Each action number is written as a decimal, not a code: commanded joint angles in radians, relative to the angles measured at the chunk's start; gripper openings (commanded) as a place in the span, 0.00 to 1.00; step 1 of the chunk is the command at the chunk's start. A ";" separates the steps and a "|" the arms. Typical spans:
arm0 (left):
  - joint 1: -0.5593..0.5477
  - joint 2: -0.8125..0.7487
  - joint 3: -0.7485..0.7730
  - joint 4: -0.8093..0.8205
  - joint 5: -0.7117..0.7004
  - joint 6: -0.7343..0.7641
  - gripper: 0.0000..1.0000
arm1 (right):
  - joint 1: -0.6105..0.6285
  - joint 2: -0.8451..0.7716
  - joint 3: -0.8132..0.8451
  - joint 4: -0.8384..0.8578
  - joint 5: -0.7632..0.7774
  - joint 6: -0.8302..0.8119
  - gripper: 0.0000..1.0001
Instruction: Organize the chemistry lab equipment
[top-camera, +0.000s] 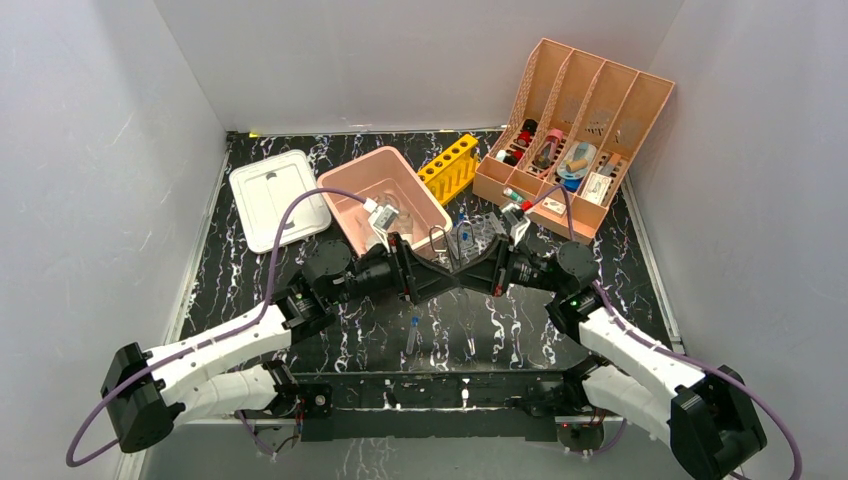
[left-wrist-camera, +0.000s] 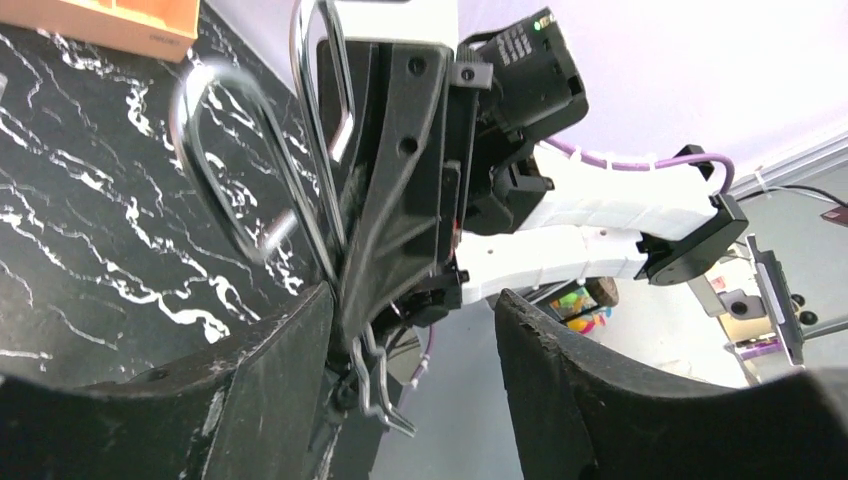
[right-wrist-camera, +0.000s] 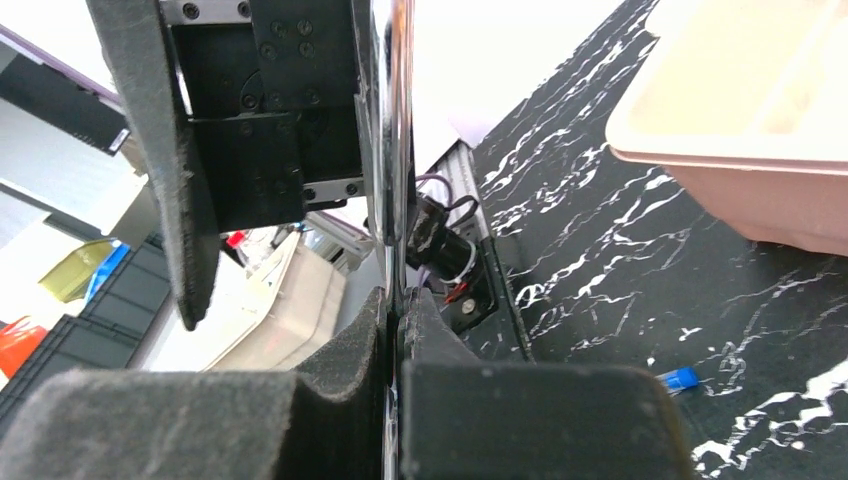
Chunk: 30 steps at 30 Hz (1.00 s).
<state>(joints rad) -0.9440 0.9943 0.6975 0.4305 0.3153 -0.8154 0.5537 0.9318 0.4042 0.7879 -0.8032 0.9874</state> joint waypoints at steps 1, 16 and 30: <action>0.004 0.032 -0.037 0.208 0.017 -0.040 0.57 | 0.036 -0.008 0.050 0.102 -0.024 0.017 0.00; 0.004 0.030 -0.017 0.185 -0.013 0.080 0.59 | 0.076 -0.058 0.088 0.050 0.042 -0.022 0.00; 0.003 0.014 -0.069 0.303 -0.037 0.066 0.67 | 0.076 -0.016 0.099 0.068 -0.011 -0.014 0.00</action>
<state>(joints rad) -0.9382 1.0397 0.6441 0.6258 0.3031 -0.7589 0.6296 0.9012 0.4557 0.7658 -0.7788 0.9638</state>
